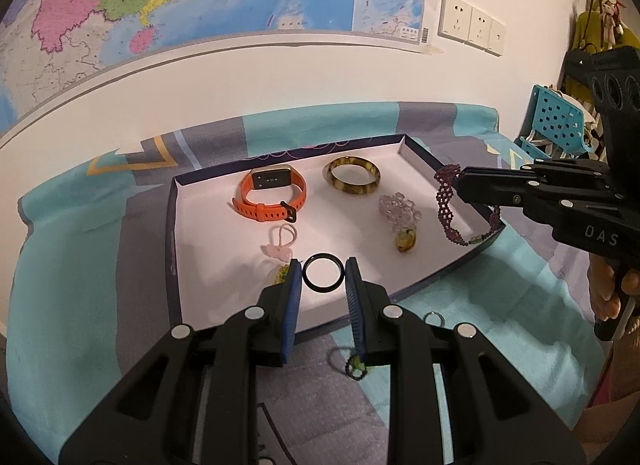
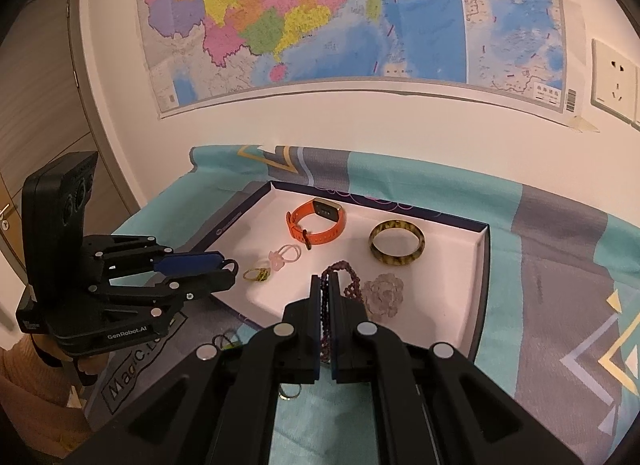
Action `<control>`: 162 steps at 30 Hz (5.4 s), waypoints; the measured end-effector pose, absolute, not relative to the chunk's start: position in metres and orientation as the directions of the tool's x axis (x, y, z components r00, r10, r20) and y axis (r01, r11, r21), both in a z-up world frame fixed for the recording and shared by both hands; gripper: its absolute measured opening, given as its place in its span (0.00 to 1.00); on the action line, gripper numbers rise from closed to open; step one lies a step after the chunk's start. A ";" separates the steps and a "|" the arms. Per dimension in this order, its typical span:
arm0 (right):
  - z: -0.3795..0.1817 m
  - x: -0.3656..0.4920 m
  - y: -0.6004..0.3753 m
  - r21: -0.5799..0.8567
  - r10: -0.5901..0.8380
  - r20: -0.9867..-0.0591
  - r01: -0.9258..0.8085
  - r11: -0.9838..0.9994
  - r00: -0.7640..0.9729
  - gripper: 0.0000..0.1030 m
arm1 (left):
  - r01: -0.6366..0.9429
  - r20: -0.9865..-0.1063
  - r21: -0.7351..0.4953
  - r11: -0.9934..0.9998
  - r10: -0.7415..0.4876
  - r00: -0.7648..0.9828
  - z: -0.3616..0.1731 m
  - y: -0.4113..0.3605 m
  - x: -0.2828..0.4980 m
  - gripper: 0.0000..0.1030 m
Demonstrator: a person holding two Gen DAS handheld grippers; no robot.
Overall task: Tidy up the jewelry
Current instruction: 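Carry the black ring and beaded bracelet into the box and open both grippers, then grasp the silver ring with the right gripper while the left gripper approaches the green stone ring, then close the left gripper on the green stone ring while the right gripper lifts the silver ring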
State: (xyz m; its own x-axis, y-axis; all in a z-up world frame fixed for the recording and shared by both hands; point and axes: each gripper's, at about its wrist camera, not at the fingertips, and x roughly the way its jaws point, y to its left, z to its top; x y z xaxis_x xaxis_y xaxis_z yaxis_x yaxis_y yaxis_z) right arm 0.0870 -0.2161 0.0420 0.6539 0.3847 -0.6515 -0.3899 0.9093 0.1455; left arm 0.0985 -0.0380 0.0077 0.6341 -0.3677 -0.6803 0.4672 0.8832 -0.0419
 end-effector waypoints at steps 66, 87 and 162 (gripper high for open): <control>0.012 0.104 -0.228 0.161 0.315 -0.698 -0.287 0.944 0.643 0.30 | 0.393 -0.655 -0.035 0.919 -0.318 0.685 0.004 -0.018 0.086 0.50; -0.031 0.042 -0.182 0.125 0.342 -0.778 -0.403 0.906 0.527 0.37 | 0.449 -0.711 -0.028 0.893 -0.334 0.619 -0.029 -0.025 0.042 0.58; -0.014 0.046 -0.198 0.133 0.339 -0.750 -0.373 0.918 0.568 0.15 | 0.501 -0.751 -0.065 0.863 -0.373 0.545 -0.033 -0.043 0.049 0.14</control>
